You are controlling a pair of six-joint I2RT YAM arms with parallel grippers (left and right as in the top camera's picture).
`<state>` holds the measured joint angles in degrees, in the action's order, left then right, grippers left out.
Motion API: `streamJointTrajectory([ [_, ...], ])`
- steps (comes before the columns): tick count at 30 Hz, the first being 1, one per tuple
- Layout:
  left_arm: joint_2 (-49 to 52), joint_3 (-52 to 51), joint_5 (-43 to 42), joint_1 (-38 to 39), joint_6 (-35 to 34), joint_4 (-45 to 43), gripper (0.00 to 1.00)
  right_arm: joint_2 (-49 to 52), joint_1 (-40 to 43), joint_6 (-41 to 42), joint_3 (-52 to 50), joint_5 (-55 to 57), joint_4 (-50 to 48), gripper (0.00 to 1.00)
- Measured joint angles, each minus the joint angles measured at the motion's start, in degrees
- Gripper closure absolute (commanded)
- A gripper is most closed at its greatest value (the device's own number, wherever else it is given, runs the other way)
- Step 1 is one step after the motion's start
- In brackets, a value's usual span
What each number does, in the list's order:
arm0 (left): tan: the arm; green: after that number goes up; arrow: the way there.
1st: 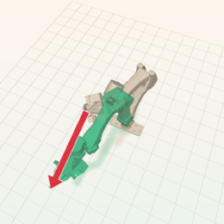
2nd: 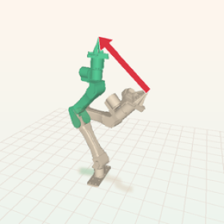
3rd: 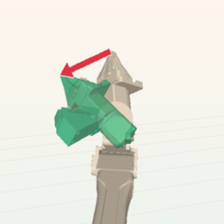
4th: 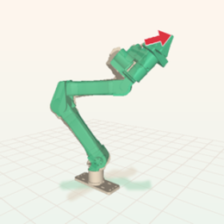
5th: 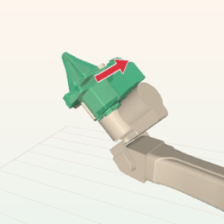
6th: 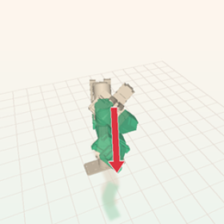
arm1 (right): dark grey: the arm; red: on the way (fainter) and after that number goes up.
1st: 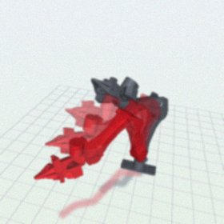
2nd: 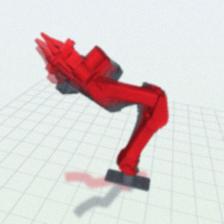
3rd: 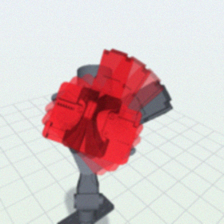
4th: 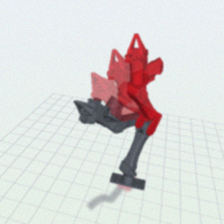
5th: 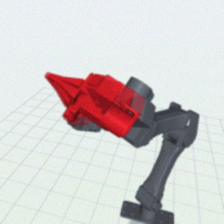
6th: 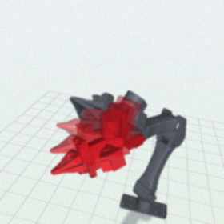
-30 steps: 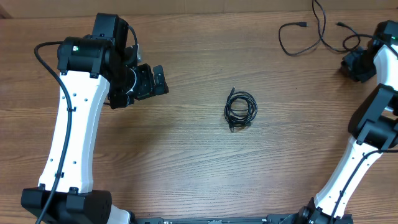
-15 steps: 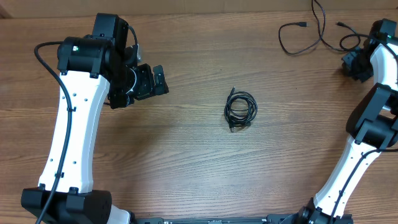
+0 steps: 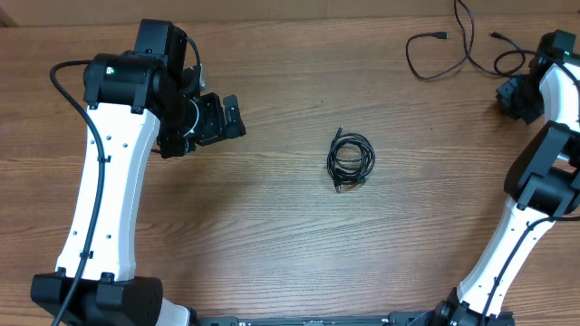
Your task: Untangle cables
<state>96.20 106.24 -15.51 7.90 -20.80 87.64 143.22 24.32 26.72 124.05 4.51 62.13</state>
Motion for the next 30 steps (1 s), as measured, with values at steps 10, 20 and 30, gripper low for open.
streamJointTrajectory([
  [10, 0.0, 0.0, 0.0, 0.0, 0.0, 0.0, 0.00, -0.7, 2.1, 5.1, 0.0, 8.6, 11.5, 0.96],
  [20, 0.0, 0.0, 0.0, 0.0, 0.0, 0.0, 0.00, -24.7, 11.5, 32.8, -1.0, 21.4, 22.1, 0.00],
  [30, 0.0, 0.0, 0.0, 0.0, 0.0, 0.0, 0.01, -34.1, 6.7, 15.3, 0.3, -10.9, 12.3, 0.00],
])
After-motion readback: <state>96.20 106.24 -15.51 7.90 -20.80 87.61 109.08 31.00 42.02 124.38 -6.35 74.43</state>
